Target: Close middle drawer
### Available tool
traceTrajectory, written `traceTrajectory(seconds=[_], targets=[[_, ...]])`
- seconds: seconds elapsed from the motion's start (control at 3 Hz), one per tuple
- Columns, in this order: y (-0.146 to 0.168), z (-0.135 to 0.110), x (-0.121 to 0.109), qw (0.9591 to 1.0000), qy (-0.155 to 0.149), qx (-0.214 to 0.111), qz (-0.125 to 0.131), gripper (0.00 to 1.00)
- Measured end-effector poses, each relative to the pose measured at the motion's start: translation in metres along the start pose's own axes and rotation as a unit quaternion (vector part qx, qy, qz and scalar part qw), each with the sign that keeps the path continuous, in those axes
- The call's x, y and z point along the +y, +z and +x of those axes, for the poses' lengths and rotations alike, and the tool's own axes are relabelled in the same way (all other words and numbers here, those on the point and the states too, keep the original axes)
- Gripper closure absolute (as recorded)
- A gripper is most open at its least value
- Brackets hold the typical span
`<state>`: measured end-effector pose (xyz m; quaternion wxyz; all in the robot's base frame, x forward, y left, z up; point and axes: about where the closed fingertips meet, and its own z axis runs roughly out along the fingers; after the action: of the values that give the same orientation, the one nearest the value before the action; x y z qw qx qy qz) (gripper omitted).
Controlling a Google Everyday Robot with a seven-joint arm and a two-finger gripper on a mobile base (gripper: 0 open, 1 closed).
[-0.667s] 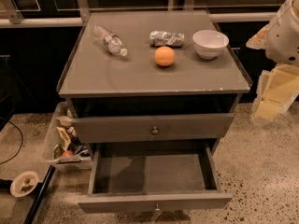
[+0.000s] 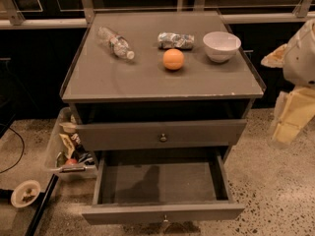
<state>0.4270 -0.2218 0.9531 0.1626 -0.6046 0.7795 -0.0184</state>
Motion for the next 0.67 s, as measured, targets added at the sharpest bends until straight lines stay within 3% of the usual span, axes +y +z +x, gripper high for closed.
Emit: traceTrajectory(seconds=[0.33,0.67], targets=[[0.039,0.02,0.027,0.9995,-0.004,-0.009,-0.029,0.0],[0.08,0.042,0.054,0.9985,-0.014,-0.014,-0.052,0.14]])
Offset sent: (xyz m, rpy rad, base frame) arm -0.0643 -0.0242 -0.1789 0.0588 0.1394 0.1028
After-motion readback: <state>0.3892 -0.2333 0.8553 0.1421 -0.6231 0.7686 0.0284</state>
